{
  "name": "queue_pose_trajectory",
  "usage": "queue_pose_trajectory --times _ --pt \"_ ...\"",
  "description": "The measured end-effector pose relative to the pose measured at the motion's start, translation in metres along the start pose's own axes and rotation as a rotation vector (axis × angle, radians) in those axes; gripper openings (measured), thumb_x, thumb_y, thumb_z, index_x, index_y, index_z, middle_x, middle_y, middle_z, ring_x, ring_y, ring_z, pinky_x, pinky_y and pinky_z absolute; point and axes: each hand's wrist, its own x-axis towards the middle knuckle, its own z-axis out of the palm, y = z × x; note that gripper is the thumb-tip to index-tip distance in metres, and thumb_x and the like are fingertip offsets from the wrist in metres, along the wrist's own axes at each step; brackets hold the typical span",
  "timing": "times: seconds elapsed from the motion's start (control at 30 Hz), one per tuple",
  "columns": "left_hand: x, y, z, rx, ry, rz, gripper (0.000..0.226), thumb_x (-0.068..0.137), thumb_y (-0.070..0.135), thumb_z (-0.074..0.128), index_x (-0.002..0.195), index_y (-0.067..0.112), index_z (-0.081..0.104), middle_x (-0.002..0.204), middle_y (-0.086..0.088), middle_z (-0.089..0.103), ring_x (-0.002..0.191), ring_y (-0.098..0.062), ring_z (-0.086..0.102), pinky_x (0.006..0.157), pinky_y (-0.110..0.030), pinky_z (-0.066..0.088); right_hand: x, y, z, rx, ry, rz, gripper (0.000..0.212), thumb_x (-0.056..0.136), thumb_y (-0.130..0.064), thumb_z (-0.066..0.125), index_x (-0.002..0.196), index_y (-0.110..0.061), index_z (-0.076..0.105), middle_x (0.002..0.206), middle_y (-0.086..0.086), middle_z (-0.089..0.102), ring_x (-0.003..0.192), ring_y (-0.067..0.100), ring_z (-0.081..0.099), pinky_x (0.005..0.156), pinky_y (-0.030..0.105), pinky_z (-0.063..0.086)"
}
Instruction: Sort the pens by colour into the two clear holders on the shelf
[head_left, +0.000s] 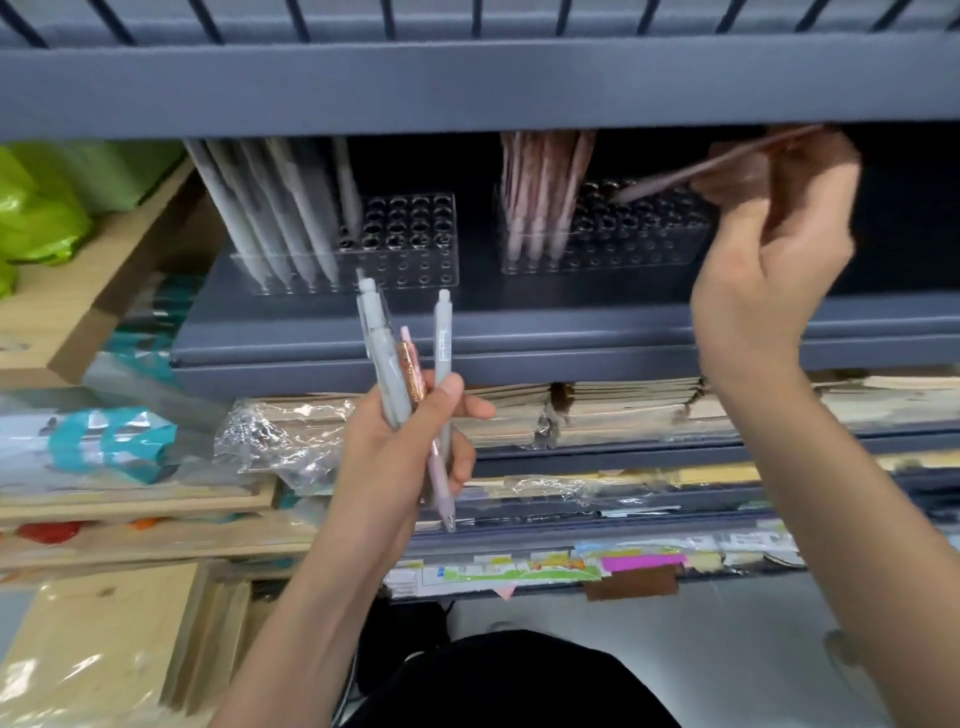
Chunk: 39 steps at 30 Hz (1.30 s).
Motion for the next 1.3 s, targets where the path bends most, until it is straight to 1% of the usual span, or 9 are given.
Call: queue_pose_trajectory --times 0.1,0.23,0.4,0.5,0.6,0.73,1.0,1.17,1.3 --pt "0.004 -0.003 0.018 -0.01 0.009 0.019 0.013 0.093 0.034 0.066 0.081 0.031 0.067 0.093 -0.011 0.075 0.043 -0.017 0.051 0.04 -0.026 0.04 0.011 0.018 0.004 0.019 -0.058 0.053 0.012 0.1 -0.023 0.05 0.111 -0.024 0.05 0.087 -0.026 0.06 0.083 -0.004 0.057 0.08 0.027 0.049" --pt "0.006 -0.007 0.035 0.01 0.02 0.041 0.022 0.096 0.032 0.064 0.075 0.036 0.069 0.092 -0.01 0.075 0.043 -0.017 0.05 0.042 -0.026 0.04 0.024 0.027 0.016 0.084 -0.151 0.075 0.013 0.095 -0.019 0.047 0.099 -0.031 0.051 0.089 -0.019 0.063 0.085 0.009 0.066 0.082 0.036 0.054" --pt "0.013 0.0 0.046 -0.007 0.054 0.044 0.025 0.093 0.034 0.065 0.093 0.009 0.064 0.084 -0.008 0.075 0.042 -0.016 0.049 0.04 -0.025 0.041 0.042 0.035 0.035 -0.031 -0.38 0.17 0.028 0.087 -0.02 0.041 0.086 -0.012 0.068 0.09 -0.002 0.07 0.087 0.004 0.063 0.081 0.006 0.04" --pt "0.019 0.004 0.05 -0.019 0.095 0.08 0.029 0.094 0.032 0.064 0.098 0.006 0.051 0.086 -0.013 0.074 0.037 -0.014 0.044 0.038 -0.024 0.038 0.046 0.037 0.044 -0.143 -0.499 0.115 0.03 0.092 -0.015 0.044 0.1 0.0 0.068 0.11 0.015 0.068 0.109 0.03 0.058 0.091 0.016 0.032" --pt "0.02 0.004 0.054 -0.009 0.125 0.082 0.028 0.095 0.03 0.065 0.102 0.01 0.046 0.084 -0.014 0.074 0.035 -0.015 0.041 0.037 -0.022 0.036 0.05 0.036 0.051 -0.217 -0.623 0.033 0.035 0.094 -0.017 0.041 0.113 0.002 0.064 0.123 0.018 0.063 0.121 0.034 0.053 0.102 0.024 0.029" --pt "0.018 0.002 0.054 0.023 0.136 0.066 0.023 0.094 0.026 0.066 0.098 0.009 0.05 0.092 -0.013 0.075 0.035 -0.015 0.042 0.037 -0.022 0.036 0.055 0.035 0.063 -0.198 -0.676 -0.075 0.04 0.1 -0.015 0.042 0.137 -0.001 0.048 0.141 0.018 0.05 0.132 0.029 0.041 0.102 0.006 0.009" --pt "0.013 0.002 0.053 0.034 0.159 0.042 0.021 0.091 0.024 0.069 0.098 0.007 0.06 0.09 -0.007 0.074 0.038 -0.016 0.046 0.036 -0.021 0.036 0.066 0.037 0.074 -0.333 -0.871 0.071 0.022 0.102 -0.024 0.035 0.101 -0.017 0.056 0.1 0.006 0.059 0.089 0.018 0.051 0.081 0.023 0.032" --pt "0.011 0.003 0.05 0.005 0.145 0.035 0.023 0.086 0.027 0.073 0.098 0.01 0.062 0.087 -0.008 0.074 0.041 -0.017 0.052 0.035 -0.023 0.038 0.06 0.032 0.073 -0.303 -0.828 0.07 0.03 0.101 -0.024 0.038 0.123 -0.013 0.055 0.119 0.009 0.059 0.114 0.026 0.053 0.088 0.017 0.029" --pt "0.008 0.001 0.039 -0.016 0.115 0.004 0.023 0.091 0.025 0.069 0.088 0.003 0.063 0.054 0.0 0.058 0.034 -0.013 0.038 0.033 -0.02 0.031 0.052 0.026 0.064 -0.271 -0.716 0.133 0.034 0.097 -0.024 0.047 0.127 -0.01 0.056 0.128 0.01 0.058 0.122 0.025 0.051 0.097 0.018 0.033"
